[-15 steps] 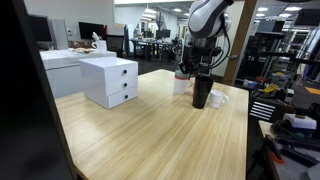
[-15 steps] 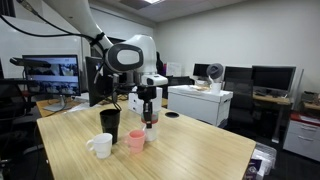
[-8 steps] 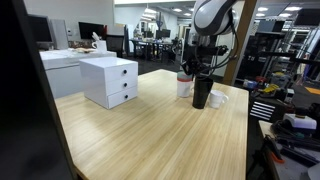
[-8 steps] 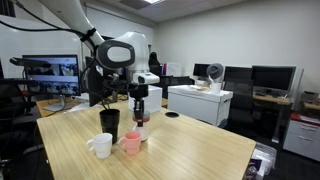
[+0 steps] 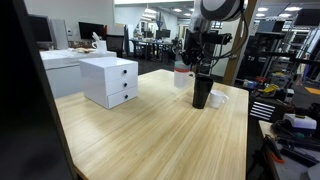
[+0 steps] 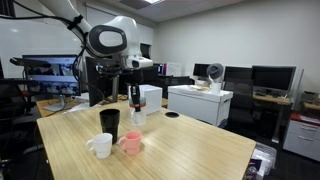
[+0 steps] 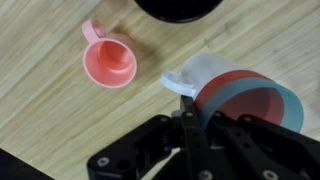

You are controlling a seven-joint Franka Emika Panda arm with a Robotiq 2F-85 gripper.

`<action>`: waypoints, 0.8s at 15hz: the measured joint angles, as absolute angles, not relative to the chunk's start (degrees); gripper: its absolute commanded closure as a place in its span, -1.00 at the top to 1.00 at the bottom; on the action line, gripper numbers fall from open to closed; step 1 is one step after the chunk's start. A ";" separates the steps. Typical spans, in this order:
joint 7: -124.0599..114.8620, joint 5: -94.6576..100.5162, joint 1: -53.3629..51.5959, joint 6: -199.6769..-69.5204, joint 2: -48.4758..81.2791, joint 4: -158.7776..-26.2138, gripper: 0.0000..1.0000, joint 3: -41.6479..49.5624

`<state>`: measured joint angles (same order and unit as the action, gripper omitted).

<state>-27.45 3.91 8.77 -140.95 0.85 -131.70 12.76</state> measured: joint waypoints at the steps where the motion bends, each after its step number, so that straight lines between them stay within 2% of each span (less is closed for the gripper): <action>1: -27.45 4.49 8.73 -140.91 -0.43 -131.69 -0.88 12.31; 12: -27.06 4.43 8.73 -136.51 -14.24 -132.73 -0.88 7.98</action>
<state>-27.06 4.43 8.73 -136.51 -14.24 -132.73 7.98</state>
